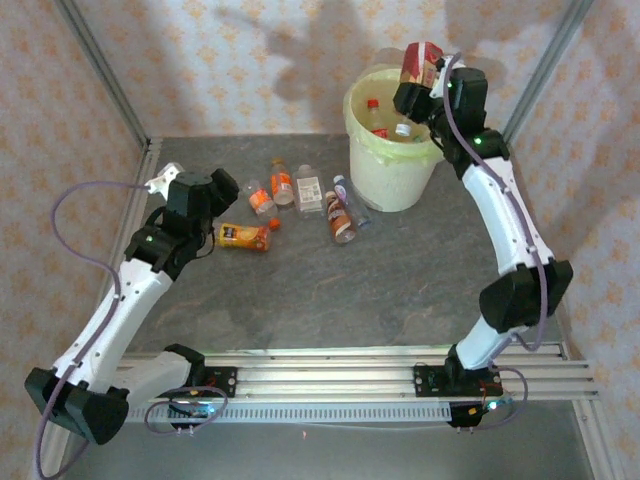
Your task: Put the plastic bottles in the bin
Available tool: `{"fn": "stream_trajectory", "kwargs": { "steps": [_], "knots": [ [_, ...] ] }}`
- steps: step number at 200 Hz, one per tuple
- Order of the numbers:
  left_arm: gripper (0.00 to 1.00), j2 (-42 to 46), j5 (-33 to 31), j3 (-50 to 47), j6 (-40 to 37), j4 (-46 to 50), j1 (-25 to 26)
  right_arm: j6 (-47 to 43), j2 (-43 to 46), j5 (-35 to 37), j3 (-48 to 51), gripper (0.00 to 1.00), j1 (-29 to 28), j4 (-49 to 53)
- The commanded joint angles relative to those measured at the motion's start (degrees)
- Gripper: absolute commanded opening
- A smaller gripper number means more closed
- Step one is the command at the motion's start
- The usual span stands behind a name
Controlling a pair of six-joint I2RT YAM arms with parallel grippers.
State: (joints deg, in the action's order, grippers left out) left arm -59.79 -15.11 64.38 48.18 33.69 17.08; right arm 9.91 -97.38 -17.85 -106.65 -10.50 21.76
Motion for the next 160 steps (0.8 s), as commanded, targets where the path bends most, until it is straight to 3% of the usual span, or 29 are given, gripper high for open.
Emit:
{"fn": "stream_trajectory", "kwargs": {
  "steps": [1, 64, 76, 83, 97, 98, 100, 160],
  "knots": [
    [1.0, 1.99, -4.34, -1.31, 0.96, 5.49, -0.72, -4.24, -3.36, 1.91, -5.24, 0.51, 0.61, 6.76],
    [1.0, 3.37, -2.39, -8.83, 4.22, 8.14, -1.08, -12.5, -12.61, 4.98, -16.02, 0.56, 0.92, 14.27],
    [1.0, 3.11, -2.3, -9.83, 4.92, 8.02, -1.26, -11.59, -14.08, 5.88, -17.81, 0.68, 0.93, 16.15],
    [1.0, 2.86, -1.82, -10.41, 5.21, 7.61, -1.34, -10.88, -14.43, 6.55, -18.64, 0.8, 0.92, 17.05],
    [1.0, 2.27, -0.46, -11.34, 5.64, 6.49, -1.5, -10.54, -14.17, 7.3, -18.87, 0.92, 0.96, 17.37],
    [1.0, 2.2, -0.37, -11.4, 5.75, 6.44, -1.51, -10.42, -14.05, 7.47, -18.79, 0.98, 0.93, 17.27],
    [1.0, 2.11, -0.27, -11.52, 5.86, 6.29, -1.52, -10.43, -14.01, 7.54, -18.55, 1.0, 0.92, 17.16],
    [1.0, -2.63, 1.62, -11.34, 7.26, 5.77, -1.79, -9.72, -6.89, 6.38, -11.27, 0.99, 0.93, 12.31]
  ]
}}
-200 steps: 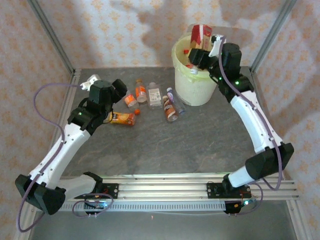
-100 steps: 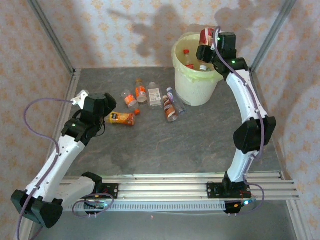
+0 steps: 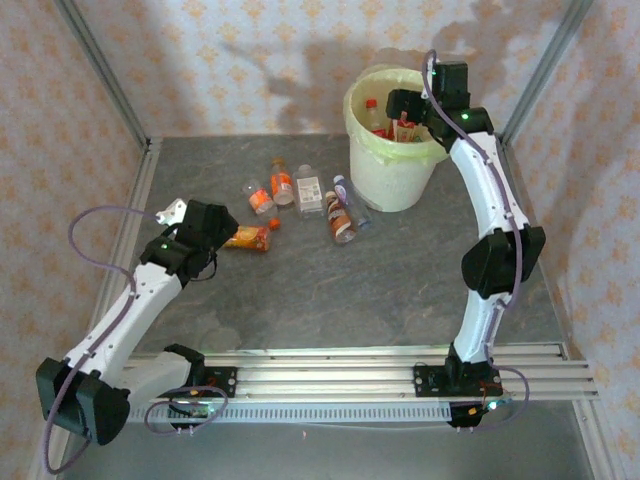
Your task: Put the plastic bottles in the bin
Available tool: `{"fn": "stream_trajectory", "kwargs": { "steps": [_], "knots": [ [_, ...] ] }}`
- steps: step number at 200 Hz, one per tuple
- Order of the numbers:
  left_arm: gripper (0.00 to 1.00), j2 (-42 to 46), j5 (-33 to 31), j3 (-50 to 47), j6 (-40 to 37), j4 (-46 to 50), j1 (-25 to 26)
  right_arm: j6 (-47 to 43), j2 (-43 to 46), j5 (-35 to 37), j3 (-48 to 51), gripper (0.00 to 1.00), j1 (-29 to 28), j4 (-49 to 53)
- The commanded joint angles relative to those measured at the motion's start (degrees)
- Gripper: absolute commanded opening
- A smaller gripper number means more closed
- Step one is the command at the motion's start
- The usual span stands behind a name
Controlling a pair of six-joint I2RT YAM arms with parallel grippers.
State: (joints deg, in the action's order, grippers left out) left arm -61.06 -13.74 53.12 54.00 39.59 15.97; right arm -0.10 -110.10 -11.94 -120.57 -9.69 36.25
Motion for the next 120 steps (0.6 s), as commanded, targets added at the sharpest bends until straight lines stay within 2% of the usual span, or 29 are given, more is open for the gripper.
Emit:
{"fn": "stream_trajectory", "kwargs": {
  "steps": [1, 19, 41, 66, 120],
  "knots": [
    [1.0, -1.4, 0.27, -0.06, 1.45, -0.13, -0.63, 0.33, 5.94, 0.45, 2.81, 0.99, 0.12, -2.25],
    [1.0, -2.82, 0.76, 0.01, 1.73, -0.34, -0.81, 1.48, 8.63, 0.23, 5.73, 0.99, 0.11, -3.48],
    [1.0, -4.7, 1.81, -0.15, 2.13, -1.33, -1.28, 1.57, 12.94, -4.09, 9.79, 0.99, 0.11, -6.11],
    [1.0, -6.67, 2.91, -0.93, 3.68, -2.91, -2.67, 1.07, 18.98, -9.27, 19.01, 0.99, -0.04, -13.5],
    [1.0, -10.67, 8.24, -2.4, 6.18, -6.57, -8.4, 1.74, 34.89, -15.03, 40.06, 0.99, -2.66, -29.12]
  ]
}}
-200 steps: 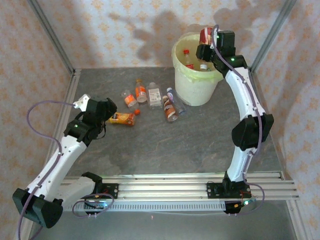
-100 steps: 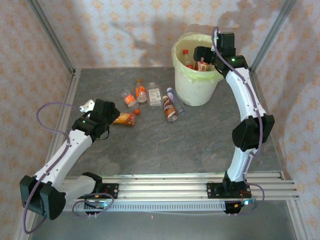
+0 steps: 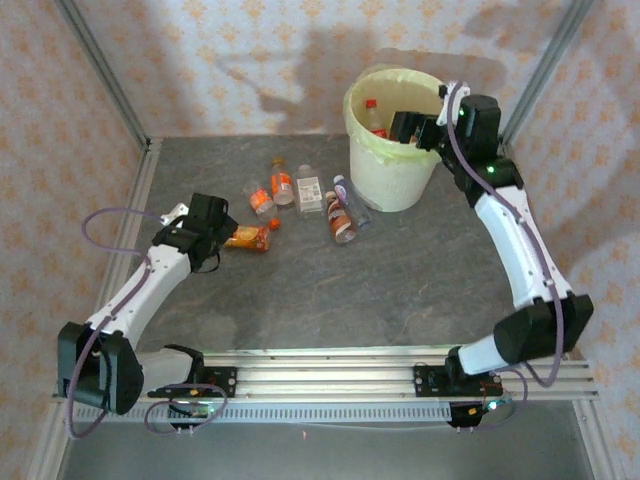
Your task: Put the plastic bottles in the bin
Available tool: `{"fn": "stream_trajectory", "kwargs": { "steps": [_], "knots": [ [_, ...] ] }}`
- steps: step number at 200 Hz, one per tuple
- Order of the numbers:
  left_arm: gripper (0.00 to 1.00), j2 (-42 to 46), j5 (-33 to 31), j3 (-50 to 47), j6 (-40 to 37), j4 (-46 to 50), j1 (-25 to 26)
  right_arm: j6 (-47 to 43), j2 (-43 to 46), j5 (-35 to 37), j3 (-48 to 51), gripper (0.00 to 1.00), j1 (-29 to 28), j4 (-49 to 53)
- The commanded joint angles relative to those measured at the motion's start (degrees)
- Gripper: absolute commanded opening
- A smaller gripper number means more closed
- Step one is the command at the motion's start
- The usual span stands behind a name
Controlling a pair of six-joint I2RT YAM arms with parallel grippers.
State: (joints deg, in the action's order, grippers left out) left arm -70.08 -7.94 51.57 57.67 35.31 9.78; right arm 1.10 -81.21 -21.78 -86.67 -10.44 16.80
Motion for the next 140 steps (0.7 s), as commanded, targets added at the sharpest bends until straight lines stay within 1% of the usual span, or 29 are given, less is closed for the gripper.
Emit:
{"fn": "stream_trajectory", "kwargs": {
  "steps": [1, 35, 46, 54, 73, 107, 122, 140],
  "knots": [
    [1.0, -1.68, 2.47, -0.86, 2.57, -2.32, -2.26, 0.55, 6.0, -5.46, 6.49, 0.99, -1.98, -9.72],
    [1.0, -5.25, 4.74, -0.85, 4.1, -5.14, -3.67, 0.67, 12.56, -8.89, 12.97, 0.99, -6.2, -9.38],
    [1.0, -6.68, 5.54, -0.99, 4.08, -6.96, -4.06, 0.66, 13.09, -9.5, 15.55, 0.99, -7.77, -9.72],
    [1.0, -7.68, 6.0, -1.21, 4.26, -8.3, -4.33, 0.55, 15.33, -8.98, 17.17, 0.99, -8.9, -9.75],
    [1.0, -10.23, 6.28, -1.12, 5.13, -10.64, -5.16, 0.29, 16.42, -7.09, 19.84, 0.99, -11.07, -8.81],
    [1.0, -14.44, 7.67, -0.98, 6.74, -16.02, -6.85, -1.12, 16.7, -5.61, 19.53, 0.99, -13.33, -3.97],
    [1.0, -16.98, 9.66, -0.32, 7.02, -18.32, -7.14, -2.04, 16.87, -4.46, 19.6, 0.99, -13.91, -3.39],
    [0.99, -20.18, 9.94, 1.42, 7.32, -18.87, -7.14, -2.01, 16.88, -3.36, 20.06, 0.99, -14.0, -3.81]
  ]
}}
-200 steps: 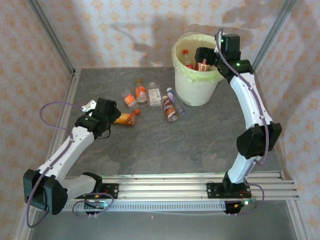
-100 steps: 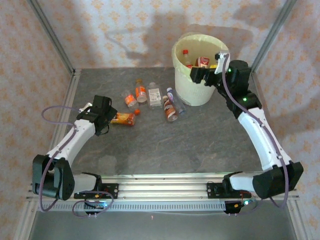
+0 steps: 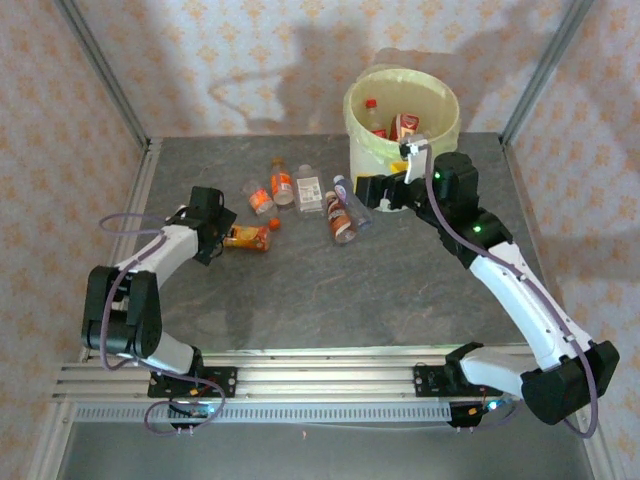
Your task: Put the plastic bottles in the bin
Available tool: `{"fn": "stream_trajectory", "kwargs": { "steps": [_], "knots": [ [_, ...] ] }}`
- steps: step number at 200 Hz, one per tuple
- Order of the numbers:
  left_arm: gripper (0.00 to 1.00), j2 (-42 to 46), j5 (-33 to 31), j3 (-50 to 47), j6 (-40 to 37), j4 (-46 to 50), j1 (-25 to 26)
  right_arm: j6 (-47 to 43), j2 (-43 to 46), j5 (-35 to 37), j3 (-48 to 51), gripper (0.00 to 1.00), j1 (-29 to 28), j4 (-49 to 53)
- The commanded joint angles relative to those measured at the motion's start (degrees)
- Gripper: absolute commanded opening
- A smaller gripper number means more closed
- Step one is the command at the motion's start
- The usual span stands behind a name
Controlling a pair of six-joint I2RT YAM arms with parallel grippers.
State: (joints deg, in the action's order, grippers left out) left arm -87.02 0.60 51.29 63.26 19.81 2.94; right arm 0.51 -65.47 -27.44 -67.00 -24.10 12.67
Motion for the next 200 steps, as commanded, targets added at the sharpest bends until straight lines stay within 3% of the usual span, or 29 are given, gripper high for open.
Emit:
{"fn": "stream_trajectory", "kwargs": {
  "steps": [1, 120, 200],
  "knots": [
    [0.99, -3.37, 1.37, 1.71, 1.75, -3.38, -0.3, -1.45, 1.14, 2.26, 0.38, 0.99, -0.34, 0.33],
    [0.87, -10.31, 1.22, 1.87, 0.18, -10.15, -0.33, -1.44, 1.31, 1.43, 1.79, 0.99, -0.58, 1.2],
    [0.58, -11.58, 5.42, 1.99, -1.9, -14.18, -0.3, -0.45, 1.31, 0.6, 2.04, 0.99, -0.58, 1.16]
  ]
}}
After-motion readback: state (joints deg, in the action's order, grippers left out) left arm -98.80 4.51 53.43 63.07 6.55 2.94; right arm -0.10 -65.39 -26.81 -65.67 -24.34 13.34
